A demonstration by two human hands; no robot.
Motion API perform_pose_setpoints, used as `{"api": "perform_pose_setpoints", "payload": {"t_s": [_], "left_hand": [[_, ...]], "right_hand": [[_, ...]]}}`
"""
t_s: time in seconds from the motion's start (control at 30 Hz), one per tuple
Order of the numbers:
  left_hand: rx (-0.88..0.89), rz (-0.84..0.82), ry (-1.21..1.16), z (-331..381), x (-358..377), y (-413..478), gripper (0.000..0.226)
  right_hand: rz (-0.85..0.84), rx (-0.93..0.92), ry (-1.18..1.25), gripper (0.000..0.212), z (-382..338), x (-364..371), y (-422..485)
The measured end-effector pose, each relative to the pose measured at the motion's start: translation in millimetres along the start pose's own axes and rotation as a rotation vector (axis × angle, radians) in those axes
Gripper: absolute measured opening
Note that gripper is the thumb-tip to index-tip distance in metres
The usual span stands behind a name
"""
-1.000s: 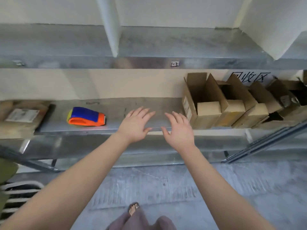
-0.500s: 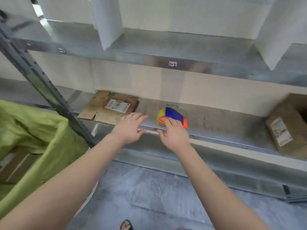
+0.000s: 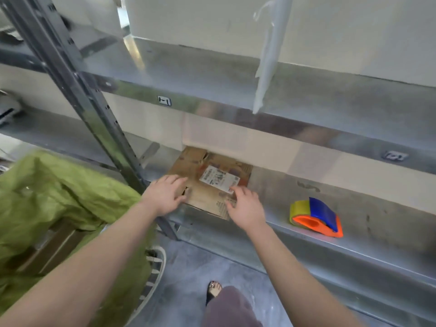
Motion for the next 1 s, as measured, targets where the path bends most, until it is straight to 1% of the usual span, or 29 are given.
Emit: {"api": "perform_pose_setpoints", "payload": {"t_s": [0.1, 0.27, 0.33, 0.4, 0.5, 0.57, 0.67, 0.77, 0.83, 1.0], "left_hand": [[-0.141, -0.024, -0.13, -38, 4, 29, 0.064], [-0.384, -0.088, -0.47, -82, 26, 59, 0.074], [-0.423, -0.113, -0.574, -89, 35, 69, 0.076], [-0.433, -0.123, -0.569, -91, 38, 80, 0.076], [-0.442, -0.092, -0.591, -91, 35, 91, 0.077], [-0.414, -0.102, -0.634, -88, 34, 89, 0.08], [-0.32, -0.116, -0.709, -75, 29, 71, 0.082], [-0.219, -0.144, -0.787, -55, 22, 51, 0.092], [-0.119, -0.165, -0.786, -38, 18, 41, 0.096], [0.021, -0.124, -0.89, 15, 6, 26, 0.099]], "right_hand": [[-0.045, 0.112, 0.121, 0.058, 9, 17, 28], [-0.036, 0.263, 0.325, 0.076, 20, 26, 52], [-0.031, 0.296, 0.395, 0.077, 22, 30, 56], [-0.016, 0.331, 0.44, 0.076, 27, 33, 61], [-0.052, 0.332, 0.453, 0.068, 29, 33, 66], [-0.058, 0.334, 0.47, 0.075, 32, 31, 64], [-0.04, 0.35, 0.492, 0.088, 33, 24, 46], [0.014, 0.384, 0.541, 0.088, 38, 13, 21], [0.077, 0.383, 0.568, 0.087, 46, 2, 3], [0.253, 0.37, 0.566, 0.085, 71, -30, -48]]}}
Point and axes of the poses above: each hand's wrist, its own y-axis towards the middle knuckle, its own x-axis out of the palm, z = x × y, the point moved 7 cm from there along y, towards the middle knuckle, and after that the axes turned 13 degrees about -y, right-handed, at the moved point
